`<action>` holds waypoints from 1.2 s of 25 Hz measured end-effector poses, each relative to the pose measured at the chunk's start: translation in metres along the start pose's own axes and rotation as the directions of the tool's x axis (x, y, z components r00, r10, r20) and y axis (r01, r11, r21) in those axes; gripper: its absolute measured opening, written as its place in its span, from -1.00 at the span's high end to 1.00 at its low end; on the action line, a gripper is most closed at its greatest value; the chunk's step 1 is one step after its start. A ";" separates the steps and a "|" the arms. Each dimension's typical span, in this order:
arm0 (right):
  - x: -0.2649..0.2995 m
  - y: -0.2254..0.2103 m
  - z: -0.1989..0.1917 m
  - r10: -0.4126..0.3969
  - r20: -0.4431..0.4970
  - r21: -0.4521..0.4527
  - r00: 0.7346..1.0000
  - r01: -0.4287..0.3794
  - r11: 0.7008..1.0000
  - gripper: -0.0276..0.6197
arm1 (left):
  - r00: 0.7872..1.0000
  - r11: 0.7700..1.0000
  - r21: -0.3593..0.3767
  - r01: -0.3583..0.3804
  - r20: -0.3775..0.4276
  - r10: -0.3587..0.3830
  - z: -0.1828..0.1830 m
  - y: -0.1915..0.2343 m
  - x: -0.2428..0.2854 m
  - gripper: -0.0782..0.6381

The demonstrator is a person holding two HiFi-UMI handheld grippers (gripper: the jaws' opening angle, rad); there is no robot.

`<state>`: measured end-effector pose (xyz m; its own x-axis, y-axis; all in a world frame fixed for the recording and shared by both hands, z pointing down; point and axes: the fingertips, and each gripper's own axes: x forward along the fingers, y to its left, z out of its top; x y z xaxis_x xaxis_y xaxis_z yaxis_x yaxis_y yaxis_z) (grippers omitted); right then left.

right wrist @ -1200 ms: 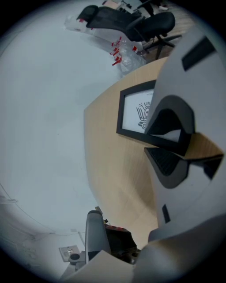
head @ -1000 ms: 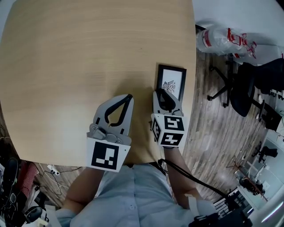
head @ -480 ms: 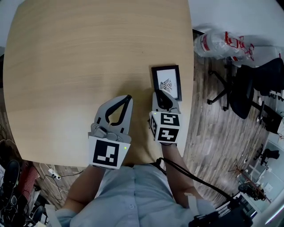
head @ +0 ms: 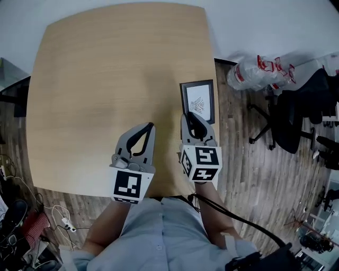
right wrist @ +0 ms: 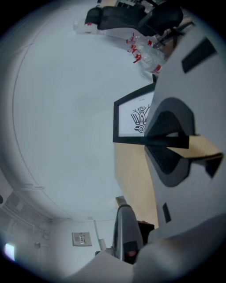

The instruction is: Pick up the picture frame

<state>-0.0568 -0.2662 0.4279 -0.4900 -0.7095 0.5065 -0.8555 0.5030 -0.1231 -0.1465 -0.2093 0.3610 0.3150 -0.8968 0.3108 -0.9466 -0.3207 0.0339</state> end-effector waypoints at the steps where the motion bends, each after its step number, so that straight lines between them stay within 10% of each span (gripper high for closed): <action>1: -0.007 0.002 0.012 0.011 0.040 -0.010 0.999 -0.010 1.000 0.73 | 1.000 1.000 0.010 -0.015 0.025 0.015 0.006 -0.002 -0.002 0.78; 14: -0.150 0.030 0.142 0.144 0.498 -0.171 0.855 -0.067 0.983 0.73 | 0.900 0.969 0.108 -0.224 0.405 0.163 0.152 -0.039 -0.055 0.78; 30: -0.211 0.022 0.155 0.168 0.577 -0.203 0.799 -0.058 0.977 0.73 | 0.881 0.963 0.086 -0.254 0.432 0.194 0.173 -0.082 -0.086 0.78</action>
<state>0.0019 -0.1819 0.1865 -0.6318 -0.7676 -0.1081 -0.7735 0.6333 0.0234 -0.0838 -0.1580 0.1675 0.1240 -0.9837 -0.1305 -0.9859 -0.1073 -0.1283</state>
